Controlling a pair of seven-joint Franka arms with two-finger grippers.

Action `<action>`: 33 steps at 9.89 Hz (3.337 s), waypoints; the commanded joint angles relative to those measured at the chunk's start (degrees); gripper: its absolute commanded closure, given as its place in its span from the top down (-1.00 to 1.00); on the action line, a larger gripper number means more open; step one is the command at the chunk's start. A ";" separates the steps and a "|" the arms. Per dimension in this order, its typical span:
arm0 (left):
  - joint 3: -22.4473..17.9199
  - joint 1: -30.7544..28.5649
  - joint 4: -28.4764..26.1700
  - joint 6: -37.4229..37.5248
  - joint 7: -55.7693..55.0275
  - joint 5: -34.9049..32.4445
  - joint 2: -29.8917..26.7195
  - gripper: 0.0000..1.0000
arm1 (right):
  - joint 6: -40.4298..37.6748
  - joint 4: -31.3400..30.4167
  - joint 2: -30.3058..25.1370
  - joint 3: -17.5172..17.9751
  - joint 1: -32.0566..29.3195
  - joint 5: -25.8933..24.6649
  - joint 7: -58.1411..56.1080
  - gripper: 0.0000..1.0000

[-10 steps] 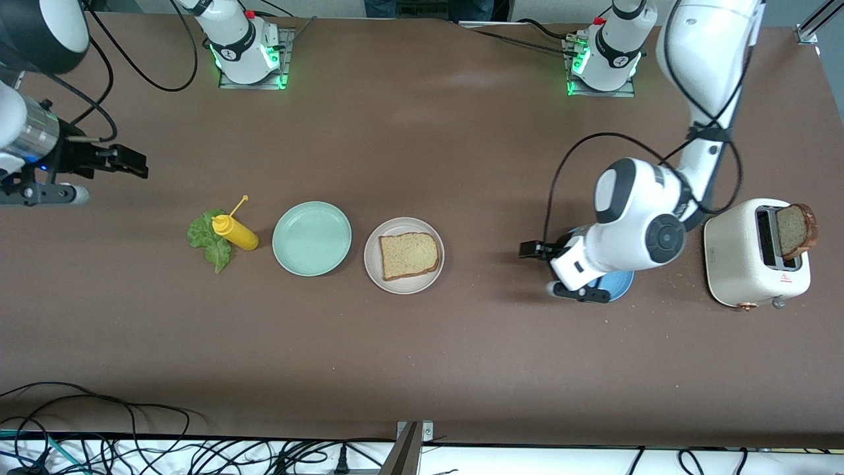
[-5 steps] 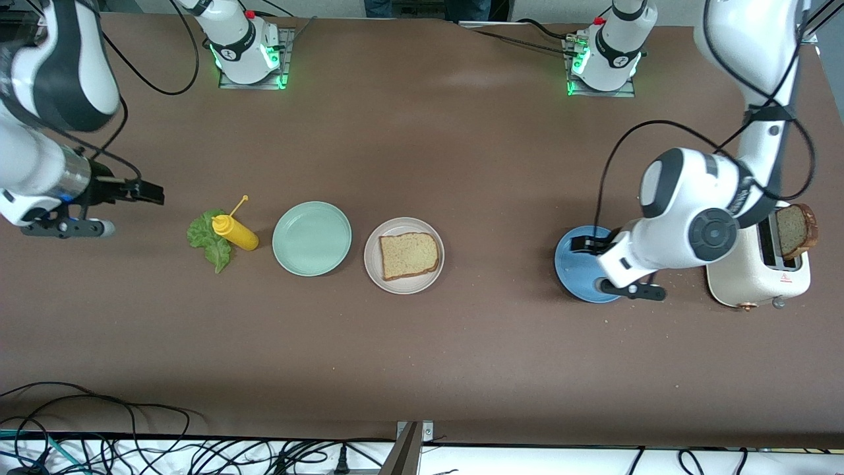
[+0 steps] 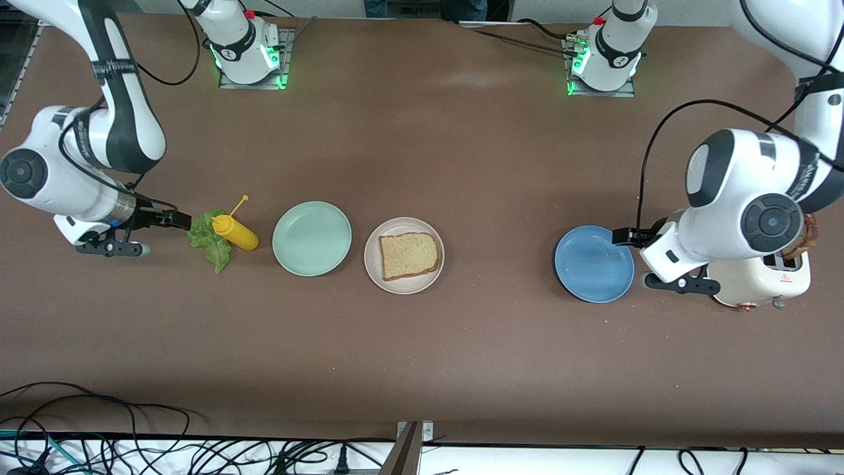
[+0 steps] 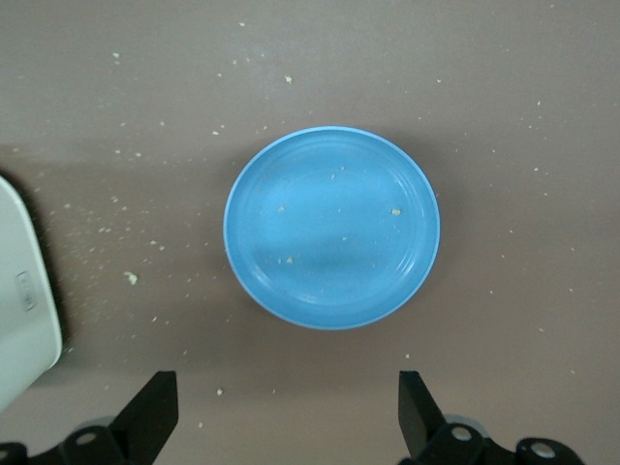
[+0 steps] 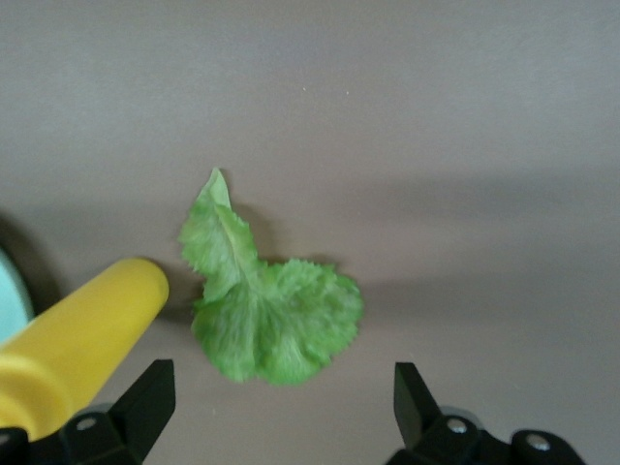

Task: Make sandwich on beige plate with both arms
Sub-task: 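Return the left gripper to the toaster while the right gripper grasps lettuce, then carry the lettuce leaf with the right gripper over the bread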

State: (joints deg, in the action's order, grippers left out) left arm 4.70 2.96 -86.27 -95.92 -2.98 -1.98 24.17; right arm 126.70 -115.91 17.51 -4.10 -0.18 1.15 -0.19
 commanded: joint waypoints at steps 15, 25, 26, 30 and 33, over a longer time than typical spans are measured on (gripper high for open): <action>-0.13 -2.78 9.99 17.10 -2.56 -1.10 -8.79 1.00 | 4.63 4.79 11.84 0.58 -0.96 9.58 -0.96 -1.00; -0.39 -2.87 0.22 10.40 0.75 -1.79 -16.79 1.00 | -34.57 32.73 9.21 -1.88 -0.96 5.97 -0.78 -1.00; -0.65 -3.22 0.40 10.49 5.74 -1.71 -16.79 1.00 | -36.59 34.94 9.21 -1.53 -0.61 6.84 0.96 -1.00; -0.57 -6.74 3.12 10.76 6.67 -1.09 -16.17 1.00 | -37.06 35.49 8.42 -0.22 9.03 7.03 20.43 -1.00; -0.57 -6.91 3.21 10.67 7.02 1.44 -15.91 1.00 | -32.60 35.40 8.76 0.14 15.98 12.00 33.28 -1.00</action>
State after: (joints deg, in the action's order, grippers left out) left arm 3.90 -3.60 -83.91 -85.58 2.65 -1.76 8.15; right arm 92.43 -81.33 25.99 -3.73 13.98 10.00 28.48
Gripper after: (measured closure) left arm 0.000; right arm 0.916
